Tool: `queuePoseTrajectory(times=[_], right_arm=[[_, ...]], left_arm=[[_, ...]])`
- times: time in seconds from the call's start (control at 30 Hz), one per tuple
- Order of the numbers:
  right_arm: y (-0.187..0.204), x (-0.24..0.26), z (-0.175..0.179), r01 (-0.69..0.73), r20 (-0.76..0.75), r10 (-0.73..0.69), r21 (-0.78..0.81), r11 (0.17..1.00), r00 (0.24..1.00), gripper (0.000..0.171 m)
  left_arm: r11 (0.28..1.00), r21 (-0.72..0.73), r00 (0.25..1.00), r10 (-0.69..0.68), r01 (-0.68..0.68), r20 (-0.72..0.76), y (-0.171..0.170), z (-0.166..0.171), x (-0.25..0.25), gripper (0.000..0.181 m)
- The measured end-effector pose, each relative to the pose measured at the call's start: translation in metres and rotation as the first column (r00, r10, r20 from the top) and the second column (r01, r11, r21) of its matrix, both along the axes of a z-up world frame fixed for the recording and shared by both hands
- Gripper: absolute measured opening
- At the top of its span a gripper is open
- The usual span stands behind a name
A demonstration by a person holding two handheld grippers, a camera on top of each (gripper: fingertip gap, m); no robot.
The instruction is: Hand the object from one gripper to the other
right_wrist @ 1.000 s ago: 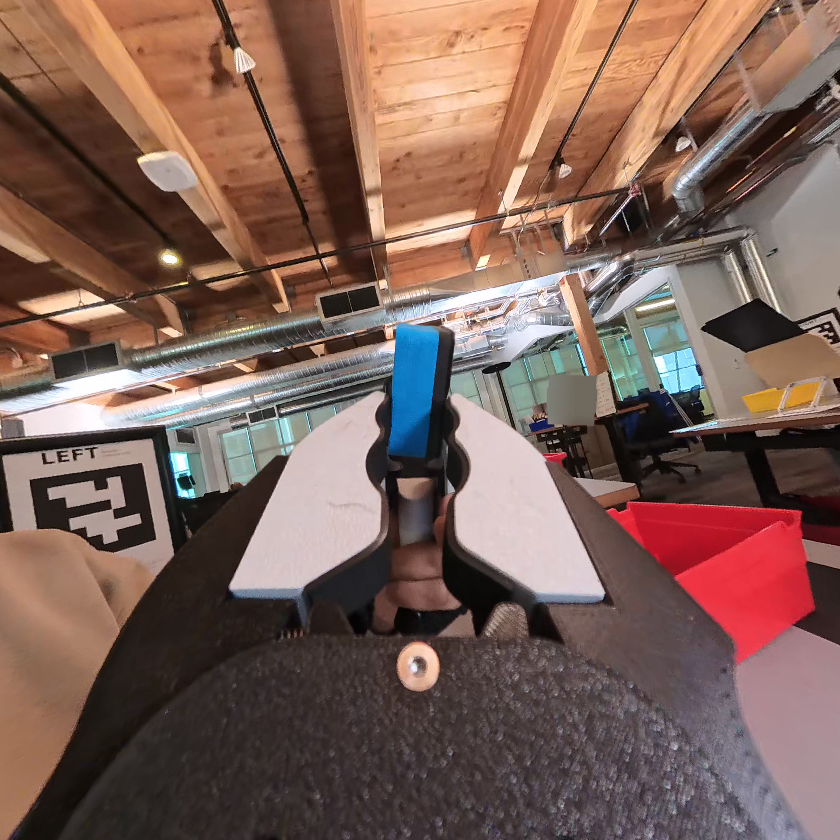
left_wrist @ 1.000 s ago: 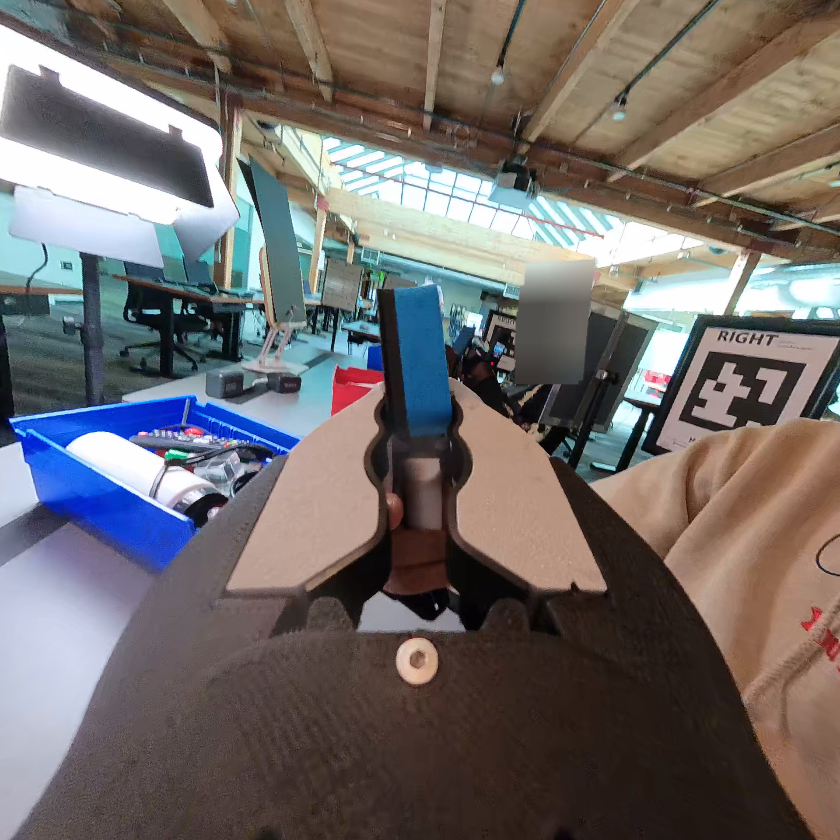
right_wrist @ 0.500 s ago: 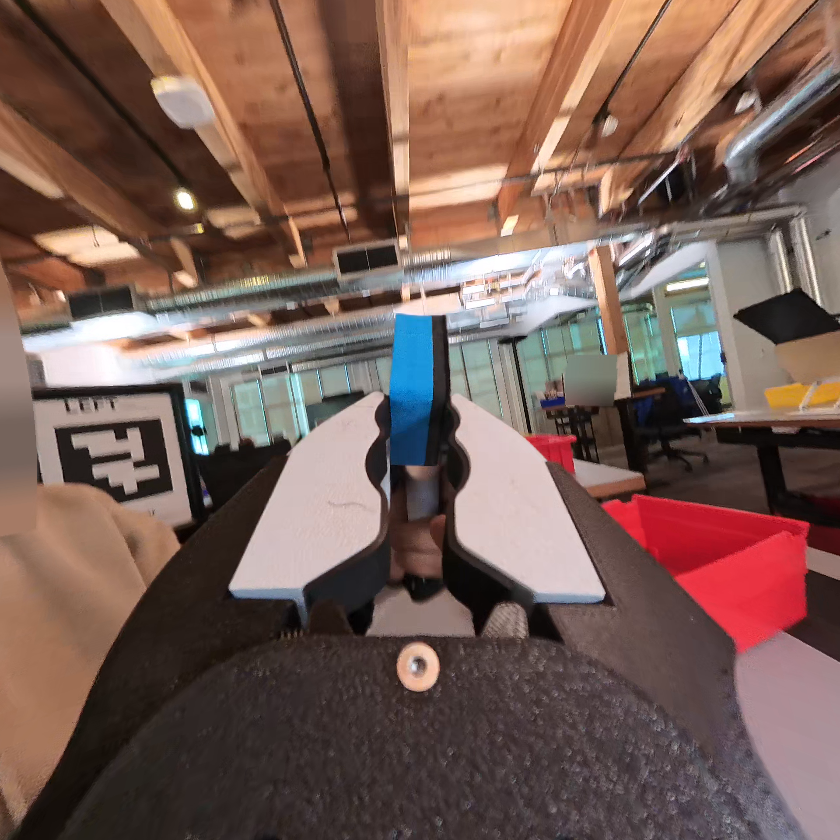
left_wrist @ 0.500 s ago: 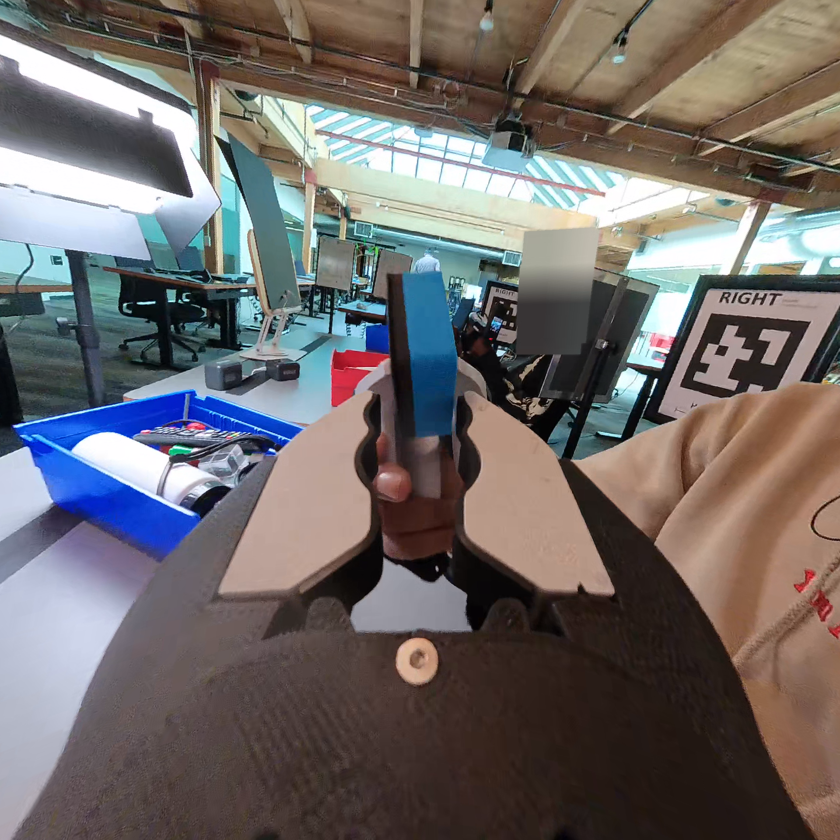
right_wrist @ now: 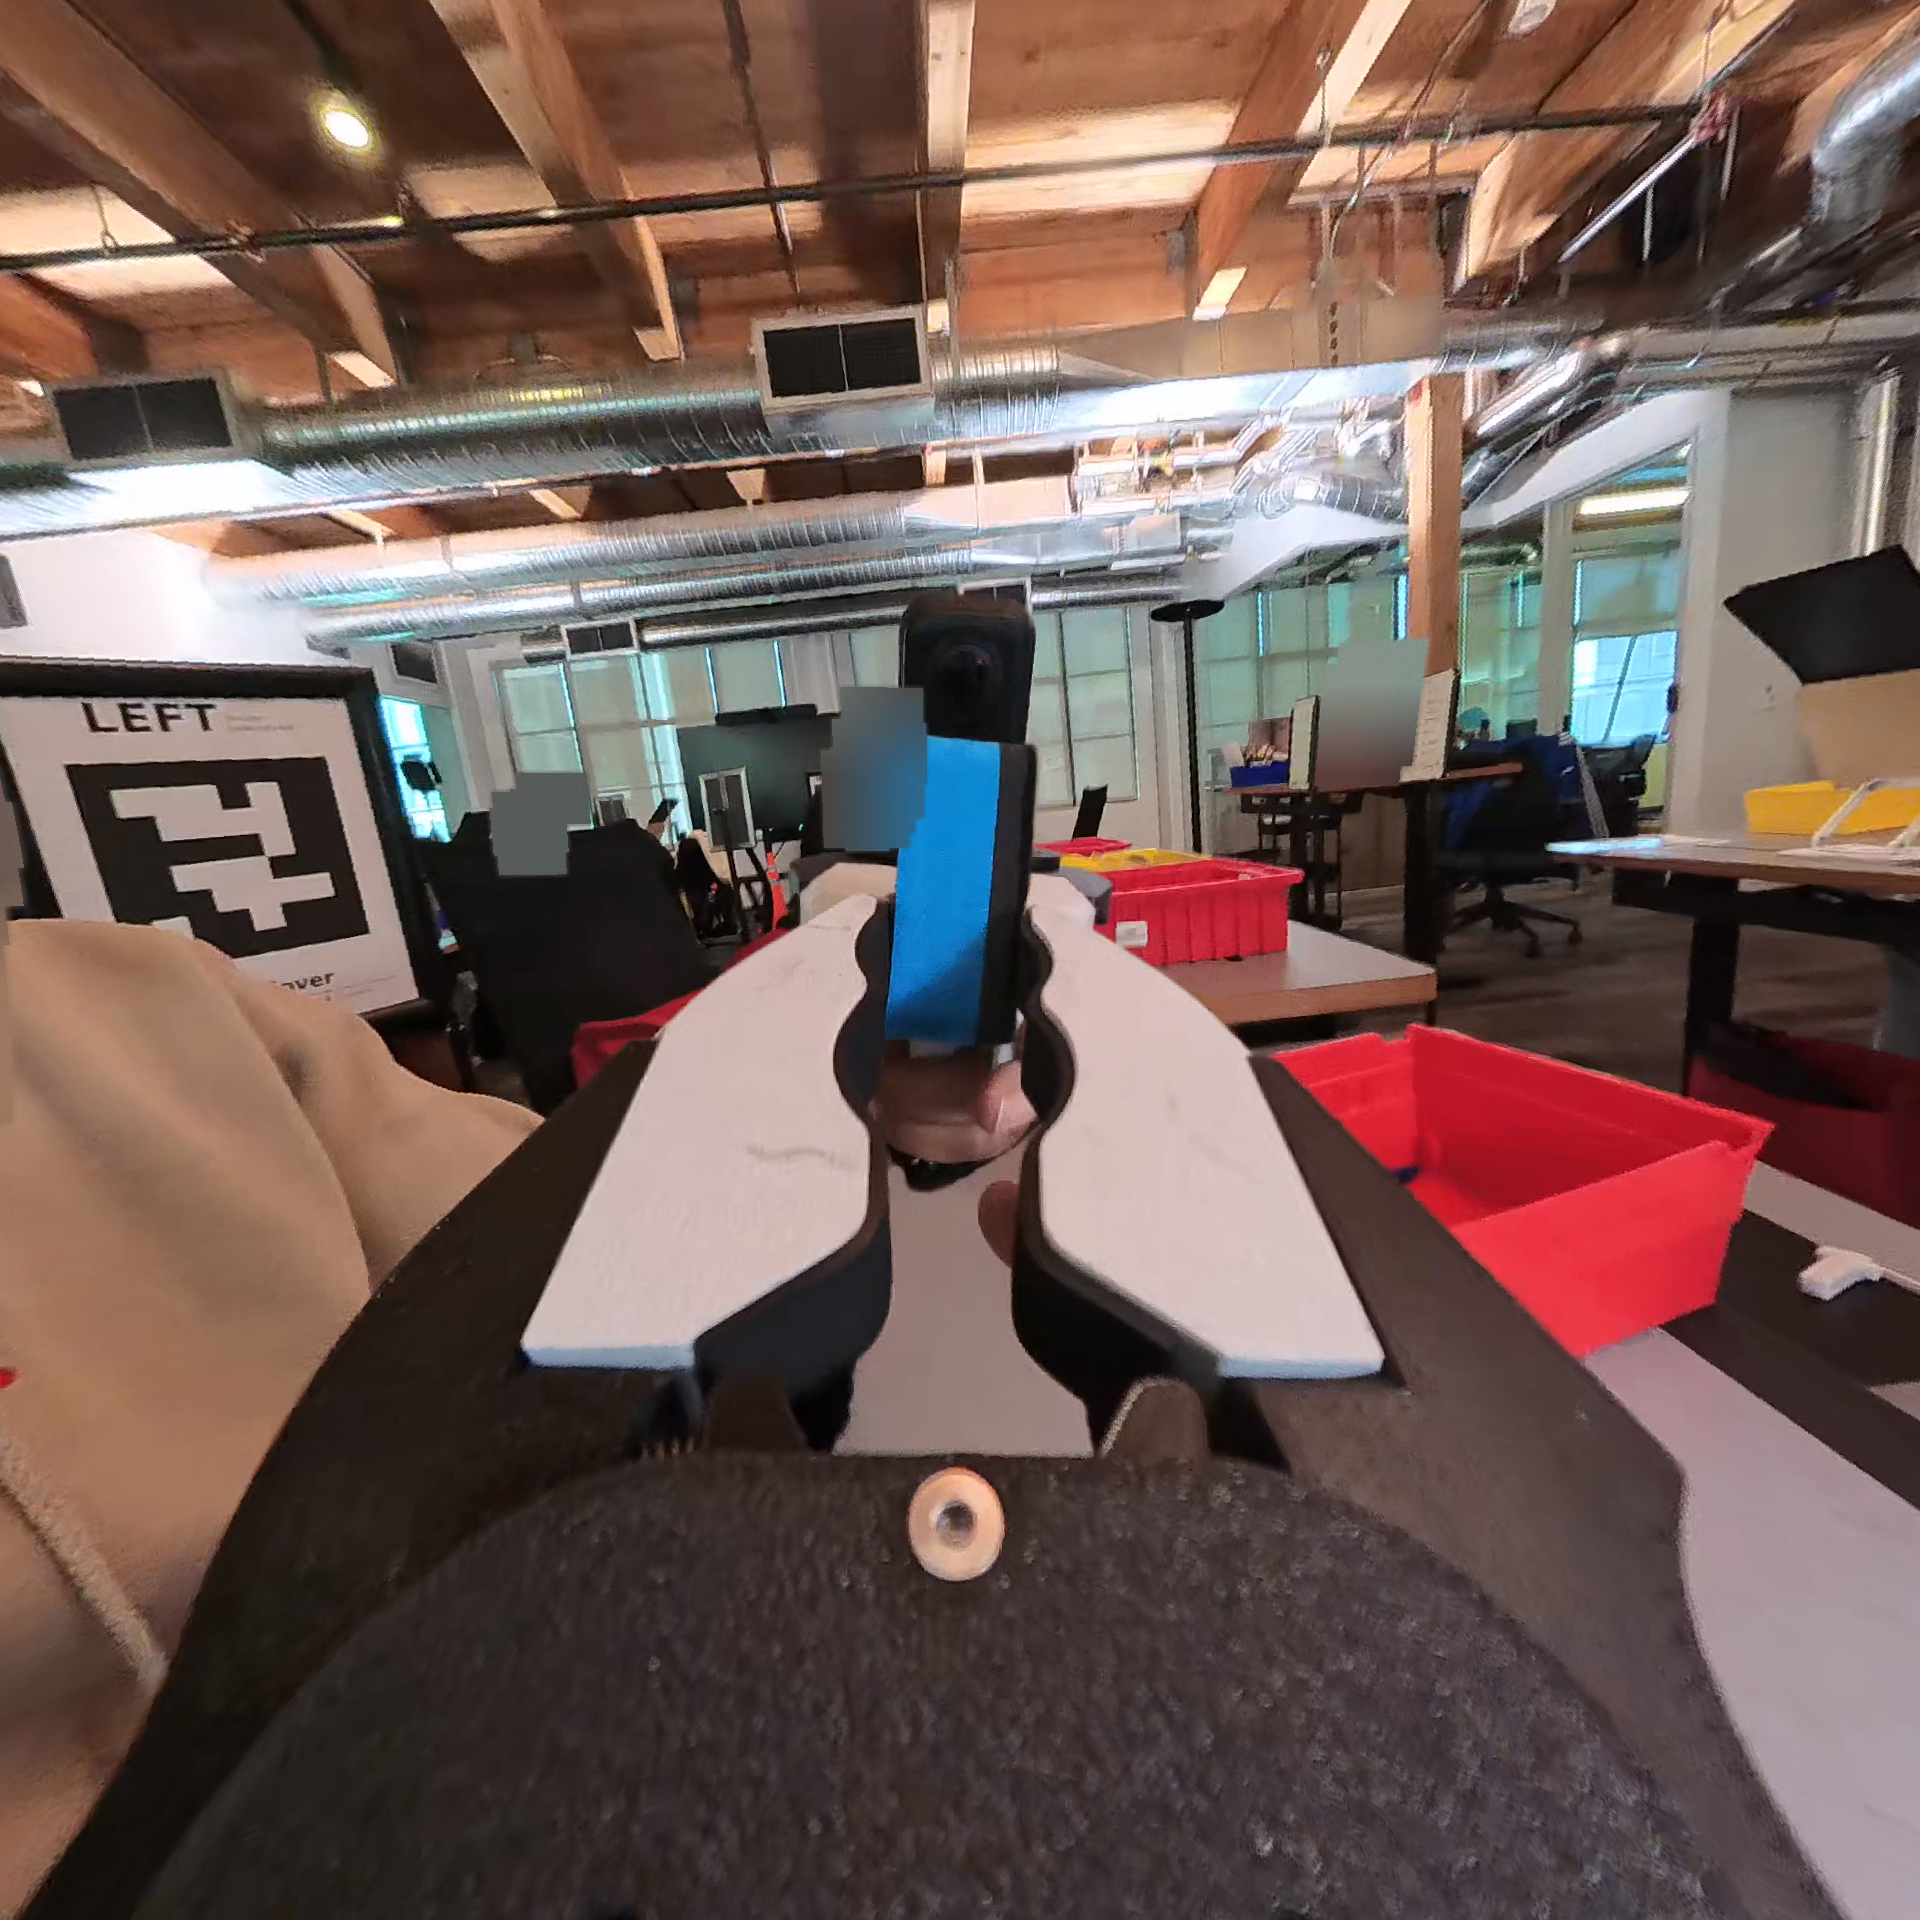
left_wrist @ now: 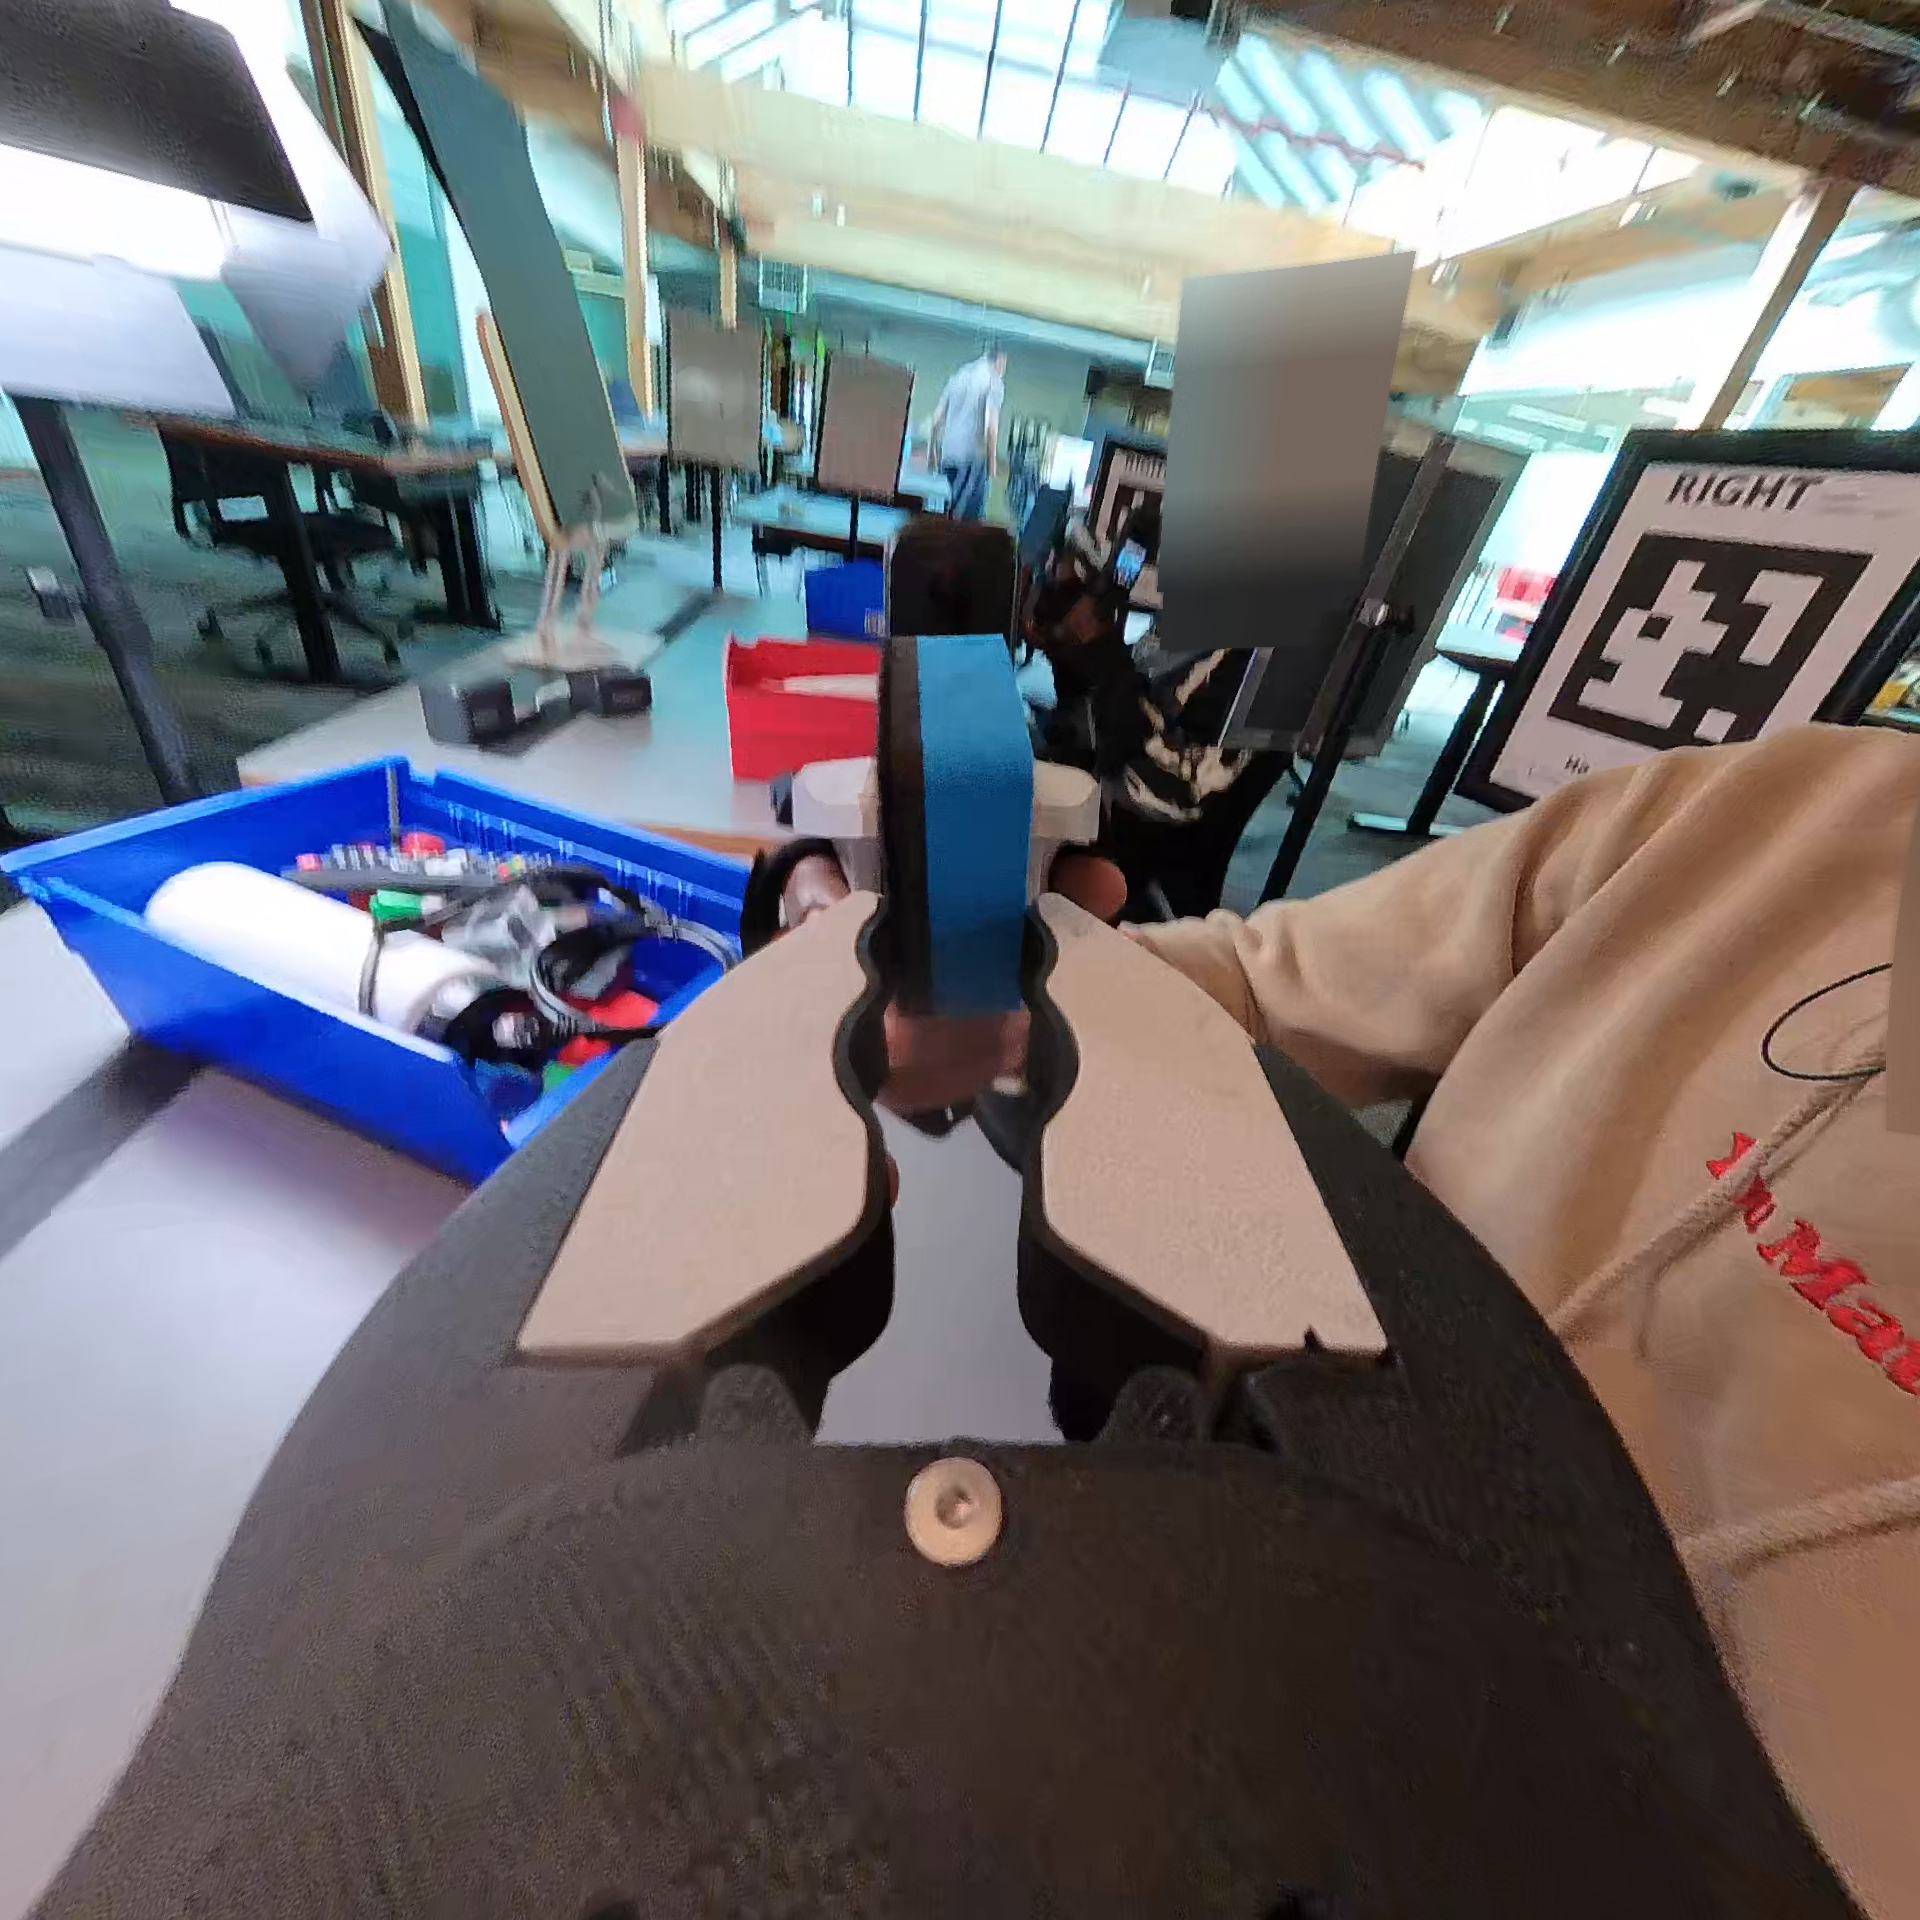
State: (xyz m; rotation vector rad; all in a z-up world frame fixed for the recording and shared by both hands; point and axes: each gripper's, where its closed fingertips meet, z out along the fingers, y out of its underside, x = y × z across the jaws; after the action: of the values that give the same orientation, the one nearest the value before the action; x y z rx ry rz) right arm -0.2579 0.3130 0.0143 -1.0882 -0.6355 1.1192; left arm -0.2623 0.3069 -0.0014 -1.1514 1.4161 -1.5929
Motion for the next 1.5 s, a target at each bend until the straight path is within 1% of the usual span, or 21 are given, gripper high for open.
queuePoseTrajectory(times=[0.17,0.23,0.3,0.33,0.43,0.53,0.57,0.63,0.7,0.77,0.83,0.93,1.0,1.07,1.13,1.17,1.2,1.27,1.33,1.43,1.5], right_arm=[[-0.004,0.01,0.014,0.017,-0.229,-0.008,0.037,0.999,0.973,0.022],[-0.002,0.008,0.011,0.02,-0.27,-0.012,0.027,0.999,0.963,0.022],[0.002,0.008,0.008,0.05,-0.297,-0.043,0.016,0.999,0.954,0.022],[0.003,0.008,0.007,0.043,-0.283,-0.039,0.008,0.999,0.958,0.022],[0.004,0.005,0.004,0.03,-0.136,-0.029,0.004,1.0,0.99,0.027],[0.001,-0.002,-0.004,-0.009,0.036,0.009,0.001,1.0,0.999,0.029],[-0.002,-0.007,-0.01,-0.047,0.087,0.048,-0.015,0.999,0.995,0.024],[-0.002,-0.009,-0.01,-0.045,0.086,0.047,-0.023,0.999,0.995,0.023],[-0.003,-0.007,-0.003,-0.021,0.006,0.021,0.023,1.0,1.0,0.023],[-0.006,0.0,0.007,-0.013,-0.126,0.018,0.042,0.999,0.992,0.023],[-0.003,0.006,0.008,-0.008,-0.245,0.012,0.018,1.0,0.97,0.023],[0.005,0.008,0.003,0.047,-0.312,-0.046,-0.003,0.999,0.949,0.023],[0.008,0.007,0.002,0.046,-0.291,-0.05,-0.019,0.999,0.955,0.023],[0.01,0.005,-0.001,0.052,-0.193,-0.055,-0.023,0.998,0.98,0.024],[0.01,0.008,0.002,0.054,-0.128,-0.056,-0.016,0.998,0.99,0.032],[0.009,0.008,0.002,0.046,-0.085,-0.047,-0.015,0.999,0.995,0.031],[0.006,0.003,-0.002,0.013,-0.022,-0.013,-0.022,1.0,1.0,0.024],[0.004,-0.002,-0.006,-0.02,0.024,0.021,-0.04,0.999,0.999,0.023],[0.002,-0.003,-0.003,0.012,-0.019,-0.012,0.01,1.0,1.0,0.022],[-0.001,0.01,0.011,0.029,-0.224,-0.022,0.028,0.999,0.974,0.022],[0.002,0.016,0.012,0.049,-0.311,-0.043,0.011,0.999,0.949,0.022]], left_arm=[[0.998,-0.05,0.982,0.042,-0.033,0.186,0.0,0.014,0.008,0.033],[0.997,-0.058,0.976,0.053,-0.042,0.212,-0.003,0.013,0.014,0.024],[0.996,-0.064,0.976,0.077,-0.065,0.206,0.0,0.012,0.016,0.023],[0.996,-0.068,0.98,0.069,-0.058,0.184,0.002,0.011,0.015,0.023],[0.998,-0.069,0.998,0.008,-0.004,0.061,0.001,0.003,0.009,0.023],[1.0,-0.003,0.998,-0.021,0.021,-0.059,-0.004,-0.009,0.003,0.023],[1.0,0.009,0.997,-0.024,0.025,-0.076,-0.004,-0.011,0.002,0.023],[1.0,0.013,0.999,-0.019,0.019,-0.038,-0.003,-0.007,0.0,0.023],[1.0,-0.021,0.997,-0.015,0.017,0.081,-0.002,0.006,0.001,0.03],[0.998,-0.063,0.985,0.011,0.0,0.173,0.0,0.013,0.005,0.033],[0.997,-0.073,0.976,0.047,-0.032,0.213,0.002,0.012,0.011,0.03],[0.994,-0.093,0.974,0.08,-0.061,0.211,0.005,0.009,0.016,0.023],[0.992,-0.115,0.985,0.064,-0.046,0.162,0.008,0.007,0.015,0.023],[0.993,-0.111,0.994,0.048,-0.037,0.096,0.009,0.004,0.012,0.023],[0.997,-0.079,0.999,0.027,-0.025,0.023,0.008,0.0,0.006,0.023],[0.998,-0.063,1.0,0.021,-0.022,-0.007,0.007,-0.002,0.004,0.023],[0.999,-0.05,0.999,0.018,-0.019,-0.031,0.007,-0.003,0.001,0.023],[0.999,-0.036,0.999,0.007,-0.009,-0.05,0.005,-0.004,-0.002,0.023],[1.0,-0.029,1.0,0.009,-0.008,0.015,0.005,0.004,-0.004,0.025],[0.998,-0.065,0.994,0.025,-0.018,0.104,0.005,0.009,0.002,0.038],[0.996,-0.085,0.988,0.045,-0.033,0.147,0.003,0.009,0.011,0.036]])
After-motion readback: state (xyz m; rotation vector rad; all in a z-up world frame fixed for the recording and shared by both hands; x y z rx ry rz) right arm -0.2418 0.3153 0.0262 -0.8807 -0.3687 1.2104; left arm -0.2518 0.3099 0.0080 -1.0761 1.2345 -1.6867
